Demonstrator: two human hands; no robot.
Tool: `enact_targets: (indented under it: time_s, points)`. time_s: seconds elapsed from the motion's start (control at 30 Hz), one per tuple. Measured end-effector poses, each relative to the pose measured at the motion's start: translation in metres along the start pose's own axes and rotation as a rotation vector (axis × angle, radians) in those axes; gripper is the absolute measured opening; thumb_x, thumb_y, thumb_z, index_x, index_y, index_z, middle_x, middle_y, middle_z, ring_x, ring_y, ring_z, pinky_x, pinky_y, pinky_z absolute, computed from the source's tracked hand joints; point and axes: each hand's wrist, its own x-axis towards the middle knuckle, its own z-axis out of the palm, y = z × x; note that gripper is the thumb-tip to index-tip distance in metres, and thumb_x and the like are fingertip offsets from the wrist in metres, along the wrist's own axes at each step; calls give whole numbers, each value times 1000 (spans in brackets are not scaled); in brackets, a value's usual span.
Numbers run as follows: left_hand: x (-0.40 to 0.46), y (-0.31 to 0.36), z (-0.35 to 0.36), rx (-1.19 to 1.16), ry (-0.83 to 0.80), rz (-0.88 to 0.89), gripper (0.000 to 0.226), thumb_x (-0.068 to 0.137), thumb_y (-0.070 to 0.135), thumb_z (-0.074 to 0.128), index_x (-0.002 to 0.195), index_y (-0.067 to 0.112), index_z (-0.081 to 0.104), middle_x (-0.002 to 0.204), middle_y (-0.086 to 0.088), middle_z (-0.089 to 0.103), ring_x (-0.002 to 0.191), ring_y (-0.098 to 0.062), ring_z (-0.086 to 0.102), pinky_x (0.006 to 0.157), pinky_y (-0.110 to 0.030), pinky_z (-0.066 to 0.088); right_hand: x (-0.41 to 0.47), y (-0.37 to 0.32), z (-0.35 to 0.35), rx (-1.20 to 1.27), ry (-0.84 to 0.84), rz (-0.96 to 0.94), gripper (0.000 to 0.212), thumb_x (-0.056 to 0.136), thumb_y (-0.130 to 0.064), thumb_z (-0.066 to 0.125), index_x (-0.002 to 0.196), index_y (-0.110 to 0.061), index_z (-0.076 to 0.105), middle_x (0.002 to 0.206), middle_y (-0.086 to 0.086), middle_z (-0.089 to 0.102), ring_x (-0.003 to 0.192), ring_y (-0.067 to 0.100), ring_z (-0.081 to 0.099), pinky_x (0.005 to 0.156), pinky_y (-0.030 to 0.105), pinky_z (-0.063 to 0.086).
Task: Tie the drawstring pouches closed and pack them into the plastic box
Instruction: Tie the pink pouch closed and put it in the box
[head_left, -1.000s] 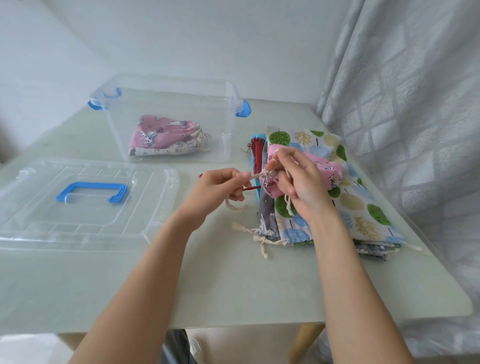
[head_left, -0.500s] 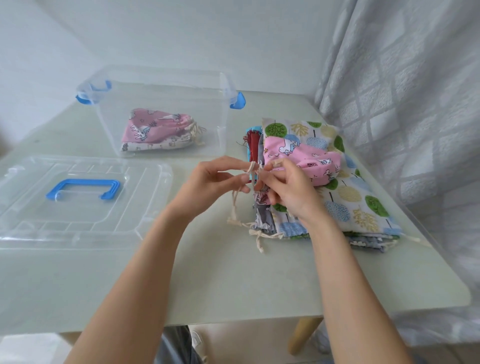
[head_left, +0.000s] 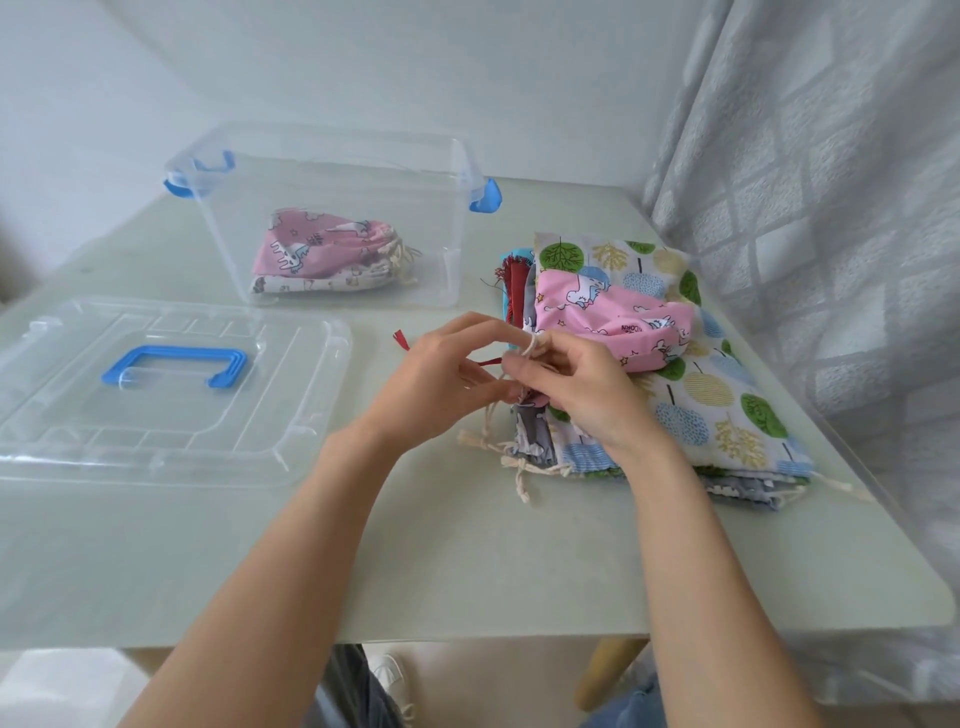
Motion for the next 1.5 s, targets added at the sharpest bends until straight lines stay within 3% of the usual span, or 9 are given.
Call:
enact_targets:
  time_s: [0.13, 0.23, 0.3, 0.47, 0.7, 0.87, 1.1, 1.27, 1.5]
  points:
    - [1, 3, -2, 12, 200, 16, 17, 78, 15, 75, 93, 18, 67, 95, 0, 65, 75, -4, 69, 71, -16, 53, 3, 3, 1, -49, 120, -2, 20, 87, -22, 66, 87, -2, 64, 69, -2, 66, 70, 12, 62, 74, 42, 54]
    - [2, 2, -6, -20, 342, -87, 12, 77, 17, 75, 83, 16, 65, 84, 2, 68, 72, -3, 67, 64, -14, 50, 2, -1, 2, 32, 108, 8, 18, 90, -19, 61, 85, -3, 64, 65, -2, 61, 56, 1, 56, 55, 21, 48]
    - [2, 0, -4, 31, 289, -91, 14, 75, 21, 77, 84, 19, 66, 83, 5, 67, 72, -4, 65, 62, -12, 48, 0, -5, 3, 49, 83, 1, 17, 93, -17, 56, 88, -3, 64, 67, 0, 58, 46, -4, 50, 46, 8, 37]
    - [1, -5, 1, 126, 259, -11, 6, 78, 22, 74, 79, 24, 69, 74, 12, 64, 67, -6, 58, 60, -9, 42, -2, -6, 4, 46, 63, 2, 19, 94, -17, 54, 77, -14, 62, 60, -7, 56, 43, -2, 46, 43, 8, 33]
    - [5, 6, 10, -506, 245, -275, 7, 77, 20, 70, 81, 19, 64, 82, 8, 65, 75, -10, 60, 75, -21, 48, 1, -6, 1, 253, 107, 25, 20, 93, -16, 56, 75, -13, 63, 61, -1, 59, 47, 6, 38, 41, 17, 30]
    - [7, 1, 10, -472, 156, -262, 31, 73, 2, 74, 98, 17, 62, 76, 2, 66, 69, -9, 63, 71, -19, 52, 1, -3, -2, 266, 132, -1, 18, 92, -16, 57, 81, -4, 63, 58, 6, 54, 43, 9, 40, 44, 18, 37]
    - [16, -4, 9, -392, 72, -204, 22, 75, 0, 71, 91, 15, 67, 71, 7, 70, 70, -5, 66, 71, -16, 51, 4, -10, -15, 14, 50, -71, 10, 90, -16, 60, 83, -11, 65, 69, 6, 61, 49, 0, 50, 46, 13, 43]
    - [21, -4, 17, -342, 91, -215, 9, 73, 13, 74, 76, 17, 67, 70, 2, 66, 62, -3, 57, 63, -16, 48, 19, -25, -40, -266, -149, -143, 12, 85, -20, 66, 88, -9, 68, 73, 12, 70, 61, 15, 67, 47, 17, 48]
    - [26, -7, 14, -416, 136, -264, 8, 82, 13, 66, 75, 16, 64, 70, 2, 64, 65, -6, 55, 59, -17, 46, 30, -13, -39, 148, -124, -78, 26, 80, -19, 65, 90, 4, 62, 64, -2, 63, 38, 2, 37, 35, 12, 27]
